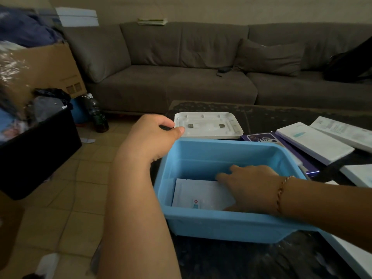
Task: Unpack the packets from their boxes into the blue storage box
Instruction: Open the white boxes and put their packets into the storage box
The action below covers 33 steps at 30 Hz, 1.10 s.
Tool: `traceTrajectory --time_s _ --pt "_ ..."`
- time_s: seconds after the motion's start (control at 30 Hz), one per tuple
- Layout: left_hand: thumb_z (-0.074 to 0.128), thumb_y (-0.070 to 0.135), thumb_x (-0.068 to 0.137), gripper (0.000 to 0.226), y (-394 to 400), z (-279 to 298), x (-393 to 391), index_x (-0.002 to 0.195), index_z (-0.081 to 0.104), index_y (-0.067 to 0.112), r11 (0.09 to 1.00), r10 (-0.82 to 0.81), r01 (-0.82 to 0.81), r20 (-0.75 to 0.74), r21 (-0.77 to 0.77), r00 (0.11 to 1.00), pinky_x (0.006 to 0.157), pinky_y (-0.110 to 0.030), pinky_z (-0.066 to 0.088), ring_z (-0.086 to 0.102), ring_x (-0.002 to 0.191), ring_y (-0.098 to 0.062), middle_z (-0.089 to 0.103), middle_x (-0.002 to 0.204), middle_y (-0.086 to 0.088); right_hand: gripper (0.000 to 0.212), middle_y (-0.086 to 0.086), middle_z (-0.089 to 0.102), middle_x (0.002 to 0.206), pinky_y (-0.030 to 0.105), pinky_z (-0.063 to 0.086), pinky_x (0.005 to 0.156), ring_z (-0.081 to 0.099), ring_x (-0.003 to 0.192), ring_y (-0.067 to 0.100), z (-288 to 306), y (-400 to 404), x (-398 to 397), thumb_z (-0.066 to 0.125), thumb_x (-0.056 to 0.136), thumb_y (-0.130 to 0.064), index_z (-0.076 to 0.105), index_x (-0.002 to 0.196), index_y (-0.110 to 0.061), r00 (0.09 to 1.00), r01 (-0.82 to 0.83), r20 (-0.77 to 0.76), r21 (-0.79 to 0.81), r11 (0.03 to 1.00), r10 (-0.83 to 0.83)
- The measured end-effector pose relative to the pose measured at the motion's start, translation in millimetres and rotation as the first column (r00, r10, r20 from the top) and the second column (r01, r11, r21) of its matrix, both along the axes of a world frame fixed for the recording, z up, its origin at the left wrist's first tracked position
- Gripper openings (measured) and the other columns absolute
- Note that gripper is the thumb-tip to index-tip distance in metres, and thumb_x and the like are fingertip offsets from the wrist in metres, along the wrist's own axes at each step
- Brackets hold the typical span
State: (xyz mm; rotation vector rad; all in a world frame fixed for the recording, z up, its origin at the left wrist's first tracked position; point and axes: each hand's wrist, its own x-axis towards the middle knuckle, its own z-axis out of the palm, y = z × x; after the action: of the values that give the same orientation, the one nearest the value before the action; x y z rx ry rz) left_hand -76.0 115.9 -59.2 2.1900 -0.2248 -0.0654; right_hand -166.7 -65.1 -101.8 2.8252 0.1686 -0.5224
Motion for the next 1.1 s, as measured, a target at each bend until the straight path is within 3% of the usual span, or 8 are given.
traceTrajectory --time_s 0.17,0.43,0.8,0.9,1.0,1.07,1.1 --pt "0.066 0.045 0.09 0.033 -1.0 1.0 -1.0 0.12 0.066 0.029 1.0 -0.002 0.002 0.002 0.013 1.0 0.09 -0.041 0.055 0.062 0.104 -0.018 0.066 0.118 0.002 0.073 0.009 0.04 0.134 0.046 0.042 0.103 0.049 0.122 0.035 -9.1 6.4 10.8 0.059 0.089 -0.052 0.025 0.149 -0.029 0.993 -0.099 -0.054 0.168 0.981 0.109" --pt "0.067 0.047 0.089 0.036 -2.0 1.4 -0.2 0.12 0.066 0.03 1.0 0.005 -0.005 -0.005 0.025 1.0 0.09 -0.043 0.055 0.062 0.103 -0.018 0.067 0.116 0.002 0.054 0.014 0.035 0.136 0.045 0.04 0.102 0.047 0.117 0.037 -15.8 11.0 13.9 0.048 0.098 -0.029 0.029 0.148 -0.018 0.977 -0.194 -0.07 0.089 0.977 0.2" --pt "0.063 0.052 0.09 0.047 -5.6 7.2 -5.9 0.131 0.059 0.029 0.995 0.02 -0.02 -0.003 0.101 1.0 0.079 -0.032 0.051 0.062 0.102 -0.016 0.064 0.123 0.003 0.05 0.015 0.036 0.136 0.048 0.043 0.098 0.048 0.115 0.037 -14.2 10.5 12.6 0.046 0.098 -0.023 0.031 0.145 -0.015 0.972 -0.222 -0.063 0.065 0.973 0.226" --pt "0.062 0.053 0.09 0.05 -11.0 18.3 -11.5 0.133 0.057 0.029 0.99 0.02 -0.03 0.077 0.14 0.997 0.067 -0.025 0.043 0.061 0.094 -0.011 0.064 0.122 0.005 0.058 0.012 0.041 0.138 0.045 0.041 0.103 0.048 0.122 0.033 -2.2 7.5 8.3 0.055 0.095 -0.033 0.033 0.147 -0.02 0.972 -0.225 -0.047 0.117 0.967 0.231" --pt "0.065 0.049 0.089 0.044 -23.1 30.7 -27.0 0.127 0.062 0.026 0.997 0.008 -0.025 0.239 0.067 0.971 0.08 -0.03 0.05 0.065 0.094 -0.012 0.07 0.108 0.008 0.064 -0.002 0.048 0.139 0.036 0.041 0.106 0.048 0.125 0.018 28.2 -3.6 -7.2 0.06 0.088 -0.053 0.038 0.144 -0.032 0.984 -0.175 0.058 0.285 0.942 0.166" --pt "0.067 0.044 0.089 0.034 -40.5 37.3 -43.2 0.118 0.066 0.026 1.0 -0.006 -0.006 0.435 0.026 0.9 0.085 -0.034 0.055 0.068 0.089 -0.01 0.072 0.099 0.009 0.061 -0.019 0.047 0.137 0.02 0.041 0.099 0.047 0.118 -0.002 53.3 -18.7 -27.6 0.057 0.085 -0.059 0.036 0.141 -0.046 0.99 -0.11 0.121 0.392 0.914 0.067" --pt "0.067 0.04 0.09 0.028 -53.1 39.6 -54.0 0.115 0.067 0.026 0.999 -0.029 0.038 0.525 -0.008 0.85 0.084 -0.033 0.057 0.067 0.087 -0.006 0.072 0.098 0.01 0.055 -0.029 0.048 0.128 0.01 0.042 0.088 0.048 0.107 -0.012 66.0 -27.1 -41.2 0.056 0.083 -0.061 0.038 0.135 -0.053 0.985 -0.084 0.17 0.46 0.884 0.005"
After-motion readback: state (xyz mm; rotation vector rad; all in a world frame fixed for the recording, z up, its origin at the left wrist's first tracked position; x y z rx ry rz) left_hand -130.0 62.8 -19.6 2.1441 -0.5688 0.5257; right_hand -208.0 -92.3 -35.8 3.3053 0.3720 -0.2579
